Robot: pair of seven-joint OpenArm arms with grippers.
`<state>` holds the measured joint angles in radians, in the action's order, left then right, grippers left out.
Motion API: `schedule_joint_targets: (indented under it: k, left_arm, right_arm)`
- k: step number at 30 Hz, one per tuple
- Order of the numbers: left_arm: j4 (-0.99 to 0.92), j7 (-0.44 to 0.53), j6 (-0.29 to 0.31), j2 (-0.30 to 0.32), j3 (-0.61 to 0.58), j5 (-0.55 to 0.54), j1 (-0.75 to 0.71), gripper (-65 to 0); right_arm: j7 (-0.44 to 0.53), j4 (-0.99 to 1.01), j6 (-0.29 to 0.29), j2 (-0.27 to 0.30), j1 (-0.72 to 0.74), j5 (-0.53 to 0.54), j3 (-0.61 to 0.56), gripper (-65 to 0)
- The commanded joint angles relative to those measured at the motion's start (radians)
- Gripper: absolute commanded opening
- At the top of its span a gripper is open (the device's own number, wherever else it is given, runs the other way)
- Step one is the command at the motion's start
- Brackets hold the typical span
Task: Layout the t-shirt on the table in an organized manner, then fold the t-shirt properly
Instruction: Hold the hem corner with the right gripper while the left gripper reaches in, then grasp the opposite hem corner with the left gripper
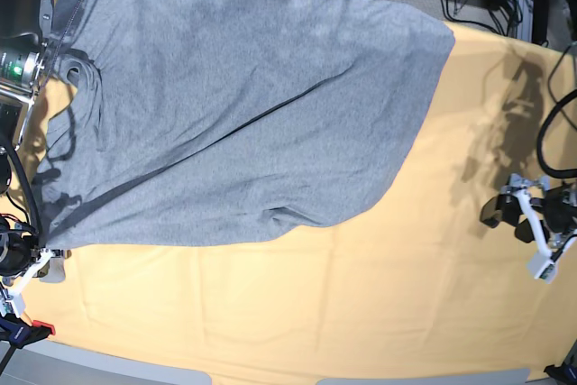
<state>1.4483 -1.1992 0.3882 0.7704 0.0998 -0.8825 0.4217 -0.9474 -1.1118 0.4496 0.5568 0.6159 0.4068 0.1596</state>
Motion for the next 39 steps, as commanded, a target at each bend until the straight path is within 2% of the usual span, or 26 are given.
schedule_joint_targets:
  k: [1,8,11,17,22,27,29,33,37,38,39]
  left_arm:
    - [-0.001,0.023,-0.011,-0.004,0.013,0.006,0.024,-15.6]
    - [-0.084,0.056,-0.023,-0.17,0.013,0.055,0.024,-15.6]
    - [-0.132,0.135,-0.023,-0.219,0.013,0.114,0.025,-15.6]
    - [-0.23,0.228,-0.022,-0.33,0.013,0.115,0.024,-15.6]
    - [-0.305,0.26,0.04,-0.412,0.013,0.108,0.025,-15.6]
    - [-0.365,0.327,0.046,-0.484,0.013,0.122,0.025,-15.6]
    - [-0.394,0.327,0.051,-0.516,0.013,0.132,0.024,-15.6]
    - [-0.473,0.308,0.124,-0.569,0.01,0.117,0.024,-15.6]
    - [-0.5,0.226,0.174,-0.591,0.01,0.046,0.025,-16.2]
    - [-0.499,0.209,0.183,-0.59,0.01,0.032,0.029,-18.4]
    - [-0.499,0.195,0.186,-0.587,0.011,0.032,0.037,-23.3]
  right_arm:
    - [0.018,-0.019,0.005,0.029,0.038,-0.006,0.006,-65.0]
    - [0.016,-0.019,0.018,0.062,0.041,-0.019,0.006,-65.0]
    - [0.014,-0.019,0.018,0.075,0.041,-0.019,0.006,-65.0]
    - [0.012,-0.019,0.018,0.1,0.042,-0.018,0.006,-65.0]
    - [0.009,-0.019,0.019,0.106,0.041,-0.018,0.006,-65.0]
    - [0.008,-0.019,0.019,0.106,0.041,-0.011,0.006,-65.0]
    - [0.008,-0.019,0.018,0.106,0.041,-0.012,0.006,-65.0]
    - [0.009,-0.019,0.019,0.106,0.041,-0.011,0.006,-65.0]
    - [0.011,-0.019,0.019,0.105,0.041,0.005,0.006,-65.0]
    - [0.011,-0.019,0.019,0.106,0.041,0.017,0.006,-65.0]
    - [0.011,-0.019,0.019,0.105,0.041,0.02,0.006,-65.0]
